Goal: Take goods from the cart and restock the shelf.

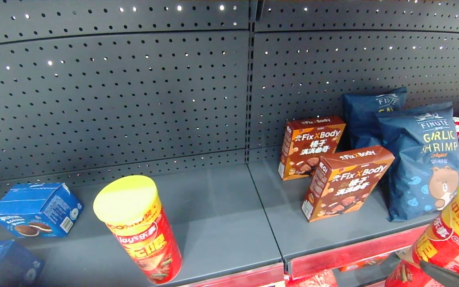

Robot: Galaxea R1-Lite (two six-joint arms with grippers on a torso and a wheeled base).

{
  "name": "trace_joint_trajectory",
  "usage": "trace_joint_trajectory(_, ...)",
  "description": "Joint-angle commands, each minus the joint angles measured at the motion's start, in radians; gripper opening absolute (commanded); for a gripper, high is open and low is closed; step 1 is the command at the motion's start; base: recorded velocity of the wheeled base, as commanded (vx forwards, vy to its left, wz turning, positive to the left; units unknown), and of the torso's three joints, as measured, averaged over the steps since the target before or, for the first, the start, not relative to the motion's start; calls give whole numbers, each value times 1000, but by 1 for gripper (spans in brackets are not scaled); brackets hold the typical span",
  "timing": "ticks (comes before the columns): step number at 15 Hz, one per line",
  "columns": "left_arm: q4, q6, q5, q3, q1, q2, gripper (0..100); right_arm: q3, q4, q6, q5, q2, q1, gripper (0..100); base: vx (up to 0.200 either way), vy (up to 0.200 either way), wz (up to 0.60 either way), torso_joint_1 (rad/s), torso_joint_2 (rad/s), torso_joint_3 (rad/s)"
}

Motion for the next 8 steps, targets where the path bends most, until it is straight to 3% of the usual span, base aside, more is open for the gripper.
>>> trace_joint_trajectory(1,112,7,11,-14,0,-169,100,-6,-12,0,0,1,0,0,0,0,0,0,0,0)
trace_joint_trajectory(3,114,10,14,-3,0,-169,100,-8,-19,0,0,-1,0,0,0,0,0,0,0,0)
trace_joint_trajectory(4,112,39,45,23,0,-169,100,-11,-23,0,0,-1,5,0,0,0,0,0,0,0)
trace_joint_trajectory(6,112,47,106,23,0,-169,100,-20,-56,0,2,10,7,0,0,0,0,0,0,0)
trace_joint_trajectory(8,115,61,210,21,0,-169,100,-35,-79,0,3,25,7,0,0,0,0,0,0,0)
